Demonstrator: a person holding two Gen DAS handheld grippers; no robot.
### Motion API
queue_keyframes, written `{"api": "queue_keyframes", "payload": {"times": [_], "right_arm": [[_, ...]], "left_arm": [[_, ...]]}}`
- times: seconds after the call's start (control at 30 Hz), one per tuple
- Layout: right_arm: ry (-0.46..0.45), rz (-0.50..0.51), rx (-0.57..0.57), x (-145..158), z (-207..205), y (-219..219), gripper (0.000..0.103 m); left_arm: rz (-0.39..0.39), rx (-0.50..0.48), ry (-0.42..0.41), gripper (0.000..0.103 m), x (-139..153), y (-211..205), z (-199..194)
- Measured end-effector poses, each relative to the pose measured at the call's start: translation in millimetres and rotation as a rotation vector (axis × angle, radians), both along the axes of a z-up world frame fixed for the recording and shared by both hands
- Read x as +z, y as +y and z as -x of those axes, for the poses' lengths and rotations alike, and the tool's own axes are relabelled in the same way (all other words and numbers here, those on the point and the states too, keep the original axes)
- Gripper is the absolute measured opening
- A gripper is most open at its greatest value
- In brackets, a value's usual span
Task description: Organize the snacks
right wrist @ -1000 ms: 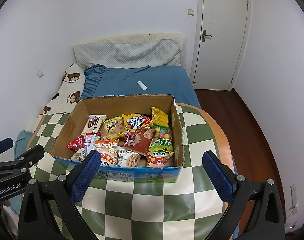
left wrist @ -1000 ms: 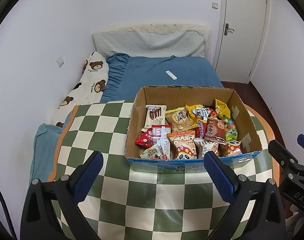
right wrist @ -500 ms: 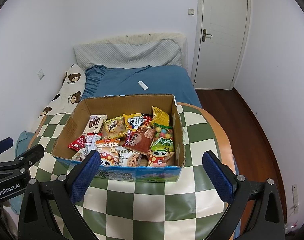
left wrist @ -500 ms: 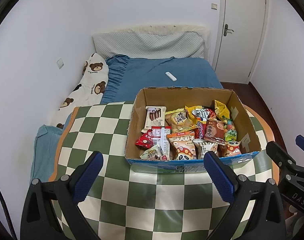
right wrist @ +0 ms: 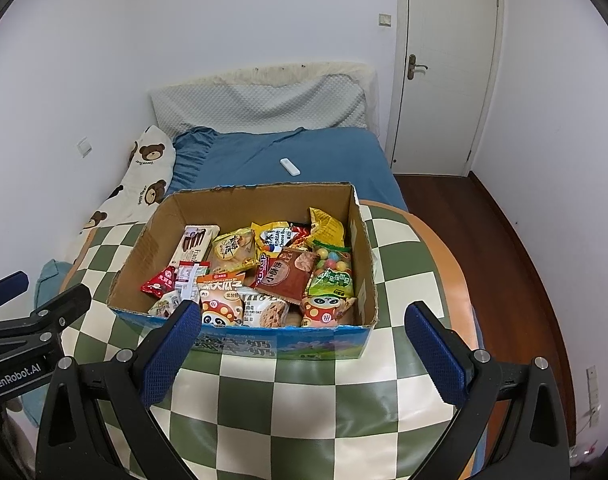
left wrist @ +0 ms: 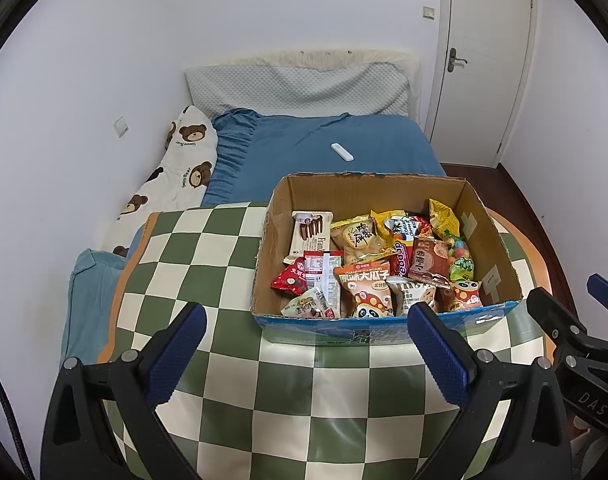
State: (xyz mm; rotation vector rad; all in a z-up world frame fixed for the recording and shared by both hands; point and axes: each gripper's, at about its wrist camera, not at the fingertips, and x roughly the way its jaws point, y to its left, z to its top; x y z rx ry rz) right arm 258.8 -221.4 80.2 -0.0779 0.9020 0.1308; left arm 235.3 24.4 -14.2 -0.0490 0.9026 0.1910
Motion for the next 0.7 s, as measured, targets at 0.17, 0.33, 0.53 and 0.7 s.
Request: {"api": "queue_keyframes", "payload": {"times": [0.17, 0.33, 0.53, 0.7], "right_arm": [[0.0, -0.001, -0.001, -0.8, 0.4, 0.8, 0.103], [0.002, -0.009, -0.003, -0.5, 1.7, -0.1, 0.103], [-0.001, -0.012, -0.003, 0.4, 1.1, -1.1, 0.103], [0.0, -0.011, -0.002, 0.4, 0.5, -1.2, 0.103]], "left_arm": [[-0.001, -0.002, -0.001, 0.103, -0.5, -0.2, 0.0], [-0.002, -0.003, -0.005, 0.103, 0.9, 1.3, 0.7], [-0.001, -0.003, -0.005, 0.103, 1.1, 1.2, 0.8], [-0.003, -0.002, -0.012, 0.103, 3.2, 2.0, 1.0]]}}
